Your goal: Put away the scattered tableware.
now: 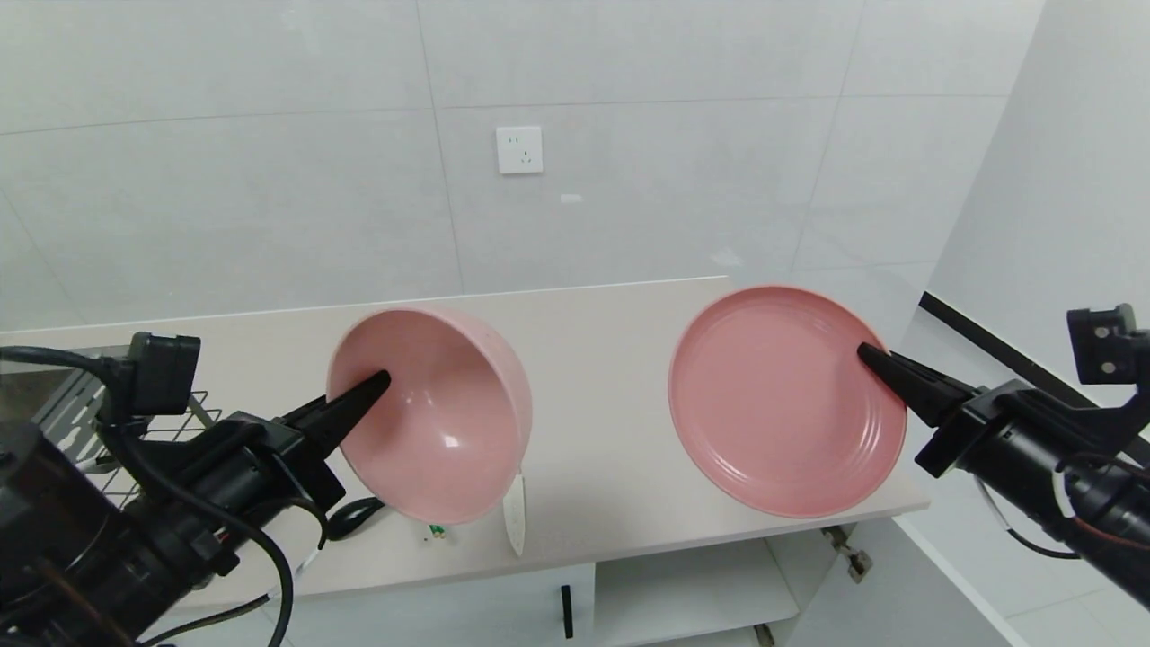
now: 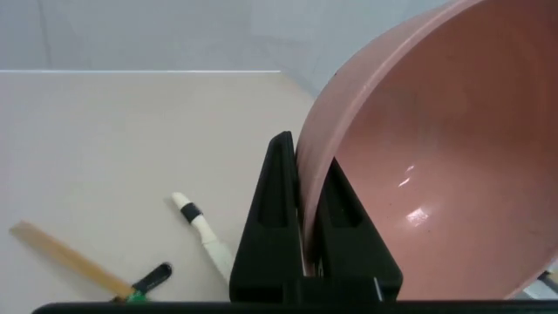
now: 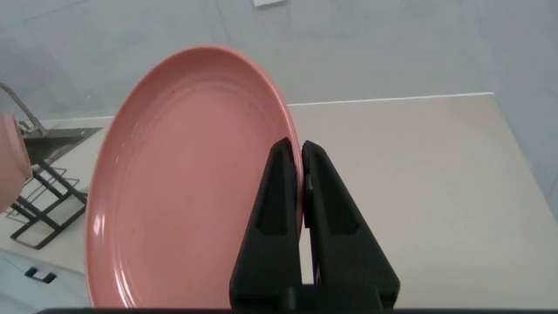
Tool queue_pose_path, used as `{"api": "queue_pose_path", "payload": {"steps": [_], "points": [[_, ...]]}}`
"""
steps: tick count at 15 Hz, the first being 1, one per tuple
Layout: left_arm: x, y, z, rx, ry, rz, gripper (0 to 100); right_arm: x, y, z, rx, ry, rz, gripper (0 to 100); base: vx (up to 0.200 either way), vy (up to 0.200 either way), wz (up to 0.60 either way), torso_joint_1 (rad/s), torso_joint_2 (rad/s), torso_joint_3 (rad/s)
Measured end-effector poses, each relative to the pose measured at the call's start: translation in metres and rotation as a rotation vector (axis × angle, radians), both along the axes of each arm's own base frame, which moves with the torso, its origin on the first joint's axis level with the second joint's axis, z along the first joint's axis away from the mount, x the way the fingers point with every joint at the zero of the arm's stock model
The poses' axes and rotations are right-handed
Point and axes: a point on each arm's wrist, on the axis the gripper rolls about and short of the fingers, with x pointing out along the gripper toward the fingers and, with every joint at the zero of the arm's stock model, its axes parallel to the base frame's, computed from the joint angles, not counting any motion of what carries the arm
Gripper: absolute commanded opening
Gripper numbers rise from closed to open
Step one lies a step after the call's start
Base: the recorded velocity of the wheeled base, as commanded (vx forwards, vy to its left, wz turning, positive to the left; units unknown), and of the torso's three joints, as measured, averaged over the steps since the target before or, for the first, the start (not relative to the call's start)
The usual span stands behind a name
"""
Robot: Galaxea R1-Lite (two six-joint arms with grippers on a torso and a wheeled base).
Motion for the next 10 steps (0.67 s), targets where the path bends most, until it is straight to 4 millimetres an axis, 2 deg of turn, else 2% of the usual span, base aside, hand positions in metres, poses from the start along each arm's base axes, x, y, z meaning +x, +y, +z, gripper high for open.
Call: {"api": "queue_pose_path", "payload": {"steps": [3, 6, 9, 10], "points": [[-0.011, -0.01, -0.003, 0.085, -0.042, -0.036, 0, -0.001, 0.0, 0.0, -0.004, -0.004, 0.0, 0, 0.0, 0.0, 0.0, 0.0, 0.0, 0.0], [-0.019, -0.011, -0.005, 0.128, -0.061, -0.058, 0, -0.001, 0.0, 0.0, -0.004, -0.004, -0.001, 0, 0.0, 0.0, 0.0, 0.0, 0.0, 0.0], [-0.027, -0.015, -0.006, 0.152, -0.08, -0.103, 0, -0.001, 0.0, 0.001, -0.004, -0.006, 0.0, 0, -0.2, 0.0, 0.0, 0.012, 0.0, 0.001], [-0.03, -0.016, -0.006, 0.156, -0.087, -0.111, 0, -0.001, 0.0, 0.0, -0.006, -0.002, 0.001, 0, 0.0, 0.0, 0.0, 0.0, 0.0, 0.0]]}}
